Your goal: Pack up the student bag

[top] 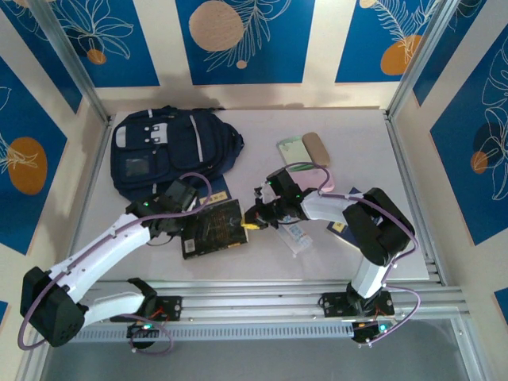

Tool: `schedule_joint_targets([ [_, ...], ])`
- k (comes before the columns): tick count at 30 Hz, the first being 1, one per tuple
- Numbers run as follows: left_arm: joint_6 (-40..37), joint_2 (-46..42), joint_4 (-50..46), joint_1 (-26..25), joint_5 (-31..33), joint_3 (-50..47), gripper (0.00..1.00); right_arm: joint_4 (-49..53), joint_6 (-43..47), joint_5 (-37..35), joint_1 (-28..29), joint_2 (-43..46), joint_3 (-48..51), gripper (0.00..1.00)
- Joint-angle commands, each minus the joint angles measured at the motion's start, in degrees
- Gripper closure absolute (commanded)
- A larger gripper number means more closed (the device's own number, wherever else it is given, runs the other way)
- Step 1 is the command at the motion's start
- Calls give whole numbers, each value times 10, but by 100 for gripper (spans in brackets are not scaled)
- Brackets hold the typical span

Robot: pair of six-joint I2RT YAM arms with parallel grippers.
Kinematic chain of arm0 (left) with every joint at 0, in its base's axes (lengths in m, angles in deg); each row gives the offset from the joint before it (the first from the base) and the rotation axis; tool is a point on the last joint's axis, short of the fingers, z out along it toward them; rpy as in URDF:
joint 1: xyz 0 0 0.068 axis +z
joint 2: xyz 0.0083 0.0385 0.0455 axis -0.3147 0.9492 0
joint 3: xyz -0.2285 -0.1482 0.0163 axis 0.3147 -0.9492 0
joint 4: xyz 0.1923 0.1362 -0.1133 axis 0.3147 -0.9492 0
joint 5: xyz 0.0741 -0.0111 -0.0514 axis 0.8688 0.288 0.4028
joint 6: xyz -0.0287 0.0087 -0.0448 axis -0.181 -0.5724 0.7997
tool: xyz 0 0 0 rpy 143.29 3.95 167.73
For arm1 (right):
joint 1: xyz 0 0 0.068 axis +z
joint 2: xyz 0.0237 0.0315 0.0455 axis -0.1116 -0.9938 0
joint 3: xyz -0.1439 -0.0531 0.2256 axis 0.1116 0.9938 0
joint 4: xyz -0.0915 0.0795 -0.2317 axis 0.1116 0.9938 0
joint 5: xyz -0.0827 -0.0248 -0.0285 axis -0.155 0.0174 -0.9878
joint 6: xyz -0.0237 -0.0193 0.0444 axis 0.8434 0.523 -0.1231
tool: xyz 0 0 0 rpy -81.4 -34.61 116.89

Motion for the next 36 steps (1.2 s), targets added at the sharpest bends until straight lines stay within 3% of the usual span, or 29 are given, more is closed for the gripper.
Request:
schedule_joint_targets([
  [1,-24,-9,-24,-7,1,20,18,2,10,28,-1,-1,-15,100],
  [6,-64,5,-19,-45,7,35,18,13,8,31,-4,-2,-28,100],
  [11,-129,8,38,-194,139,35,16,4,-17,45,-14,-2,-38,100],
  [18,-215,84,139,-333,284,-14,13,-35,-68,74,-29,-4,-37,100],
  [25,-208,215,196,-373,444,-12,13,-43,-84,82,-31,2,-38,100],
  [29,-204,243,217,-372,513,-15,15,-46,-89,84,-33,9,-34,100],
  [36,-205,228,223,-351,506,-19,35,-49,-95,85,-34,16,-30,100],
])
